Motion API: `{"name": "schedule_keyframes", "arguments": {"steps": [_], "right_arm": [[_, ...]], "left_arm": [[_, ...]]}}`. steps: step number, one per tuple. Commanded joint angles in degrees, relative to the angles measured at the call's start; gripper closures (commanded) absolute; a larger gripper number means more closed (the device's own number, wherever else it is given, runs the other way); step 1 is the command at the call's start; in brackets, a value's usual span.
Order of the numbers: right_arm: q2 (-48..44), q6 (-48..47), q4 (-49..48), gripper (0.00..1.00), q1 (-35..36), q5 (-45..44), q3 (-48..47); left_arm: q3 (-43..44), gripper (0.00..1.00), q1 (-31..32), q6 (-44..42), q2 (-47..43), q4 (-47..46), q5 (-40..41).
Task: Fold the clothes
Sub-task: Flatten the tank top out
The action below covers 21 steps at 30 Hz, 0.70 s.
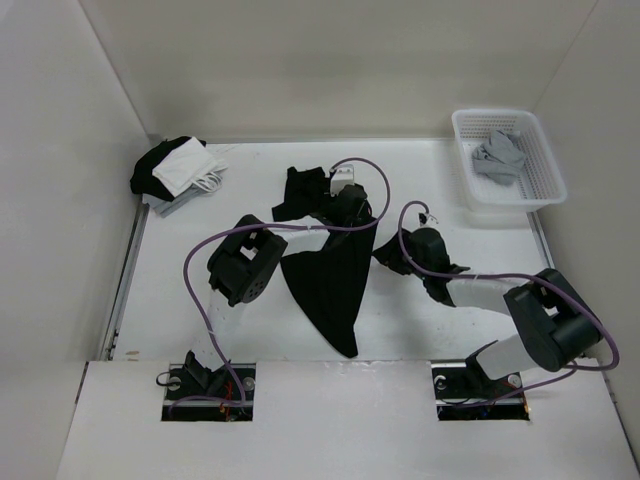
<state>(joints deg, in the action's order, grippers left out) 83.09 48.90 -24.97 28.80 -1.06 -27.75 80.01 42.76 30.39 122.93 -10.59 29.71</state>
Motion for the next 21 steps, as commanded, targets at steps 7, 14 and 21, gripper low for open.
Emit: {"name": "schedule_keyframes", "arguments": {"steps": [7, 14, 21], "right_arm": [[2.6, 1.02, -2.54, 0.51, -1.33, -0.52, -4.41], [6.38, 1.54, -1.57, 0.51, -2.03, -0.17, -8.02], [10.15, 2.25, -1.4, 0.47, -3.61, 0.01, -10.3]], "left_arm": [[-0.29, 0.83, -0.45, 0.46, -0.24, -2.42, -1.5], [-0.03, 0.86, -0.88, 0.55, 0.55, -2.42, -2.82], [-0.55, 0.88, -1.24, 0.72, 0.82, -2.42, -3.17]]}}
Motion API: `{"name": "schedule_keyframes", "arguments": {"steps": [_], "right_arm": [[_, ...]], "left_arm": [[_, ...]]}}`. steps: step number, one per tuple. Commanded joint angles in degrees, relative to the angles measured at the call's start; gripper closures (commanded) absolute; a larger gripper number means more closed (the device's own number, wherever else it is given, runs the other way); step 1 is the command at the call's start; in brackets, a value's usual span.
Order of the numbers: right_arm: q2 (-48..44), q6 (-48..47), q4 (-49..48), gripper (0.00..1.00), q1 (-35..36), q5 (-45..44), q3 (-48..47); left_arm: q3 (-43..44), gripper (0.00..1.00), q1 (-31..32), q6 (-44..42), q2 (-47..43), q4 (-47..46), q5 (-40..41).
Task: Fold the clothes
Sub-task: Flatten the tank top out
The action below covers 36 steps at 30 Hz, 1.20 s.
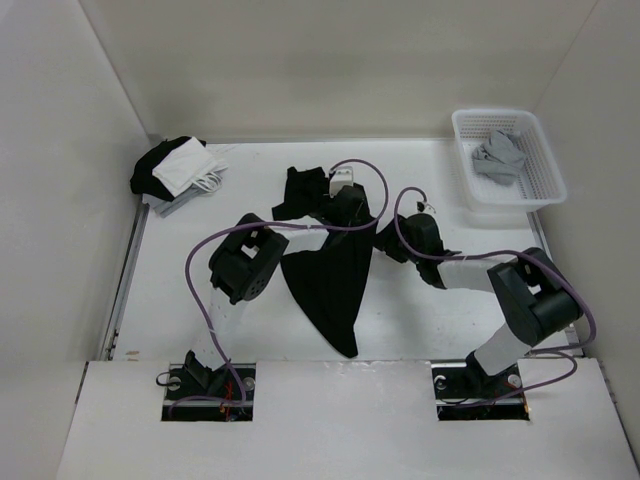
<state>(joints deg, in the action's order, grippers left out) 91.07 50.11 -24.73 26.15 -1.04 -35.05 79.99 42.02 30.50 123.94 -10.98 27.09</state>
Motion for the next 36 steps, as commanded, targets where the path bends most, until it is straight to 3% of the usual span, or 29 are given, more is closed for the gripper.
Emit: {"name": "schedule_keyframes", "arguments": {"steps": [1, 4, 11, 14, 17, 36], "right_arm": [[2.36, 1.05, -1.55, 0.47, -1.06, -0.02, -3.01], [4.29, 1.66, -1.2, 0.49, -1.59, -0.02, -4.15], [10.7, 4.2, -1.2, 0.68, -2.55, 2.79, -9.68], [13.87, 6.31, -1.72, 0.9, -3.26, 4.64, -11.71], [14.58, 7.28, -2.43, 0.99, -3.87, 4.12, -11.97], [11.33, 7.29, -3.39, 1.0, -11.25, 1.92, -9.6]], "left_arm": [[-0.62, 0.89, -0.49, 0.61, -0.19, -2.02, -0.55], [-0.97, 0.9, -0.41, 0.79, -0.89, -2.02, -0.55], [-3.43, 0.95, -0.49, 2.37, -4.67, -2.47, -1.25], [-4.31, 0.96, -0.93, 3.16, -5.63, -2.55, -2.04], [-6.15, 0.98, -1.55, 4.21, -7.56, -2.64, -2.57], [-24.08, 0.99, -9.45, 8.7, -24.53, -5.98, -10.22]]}}
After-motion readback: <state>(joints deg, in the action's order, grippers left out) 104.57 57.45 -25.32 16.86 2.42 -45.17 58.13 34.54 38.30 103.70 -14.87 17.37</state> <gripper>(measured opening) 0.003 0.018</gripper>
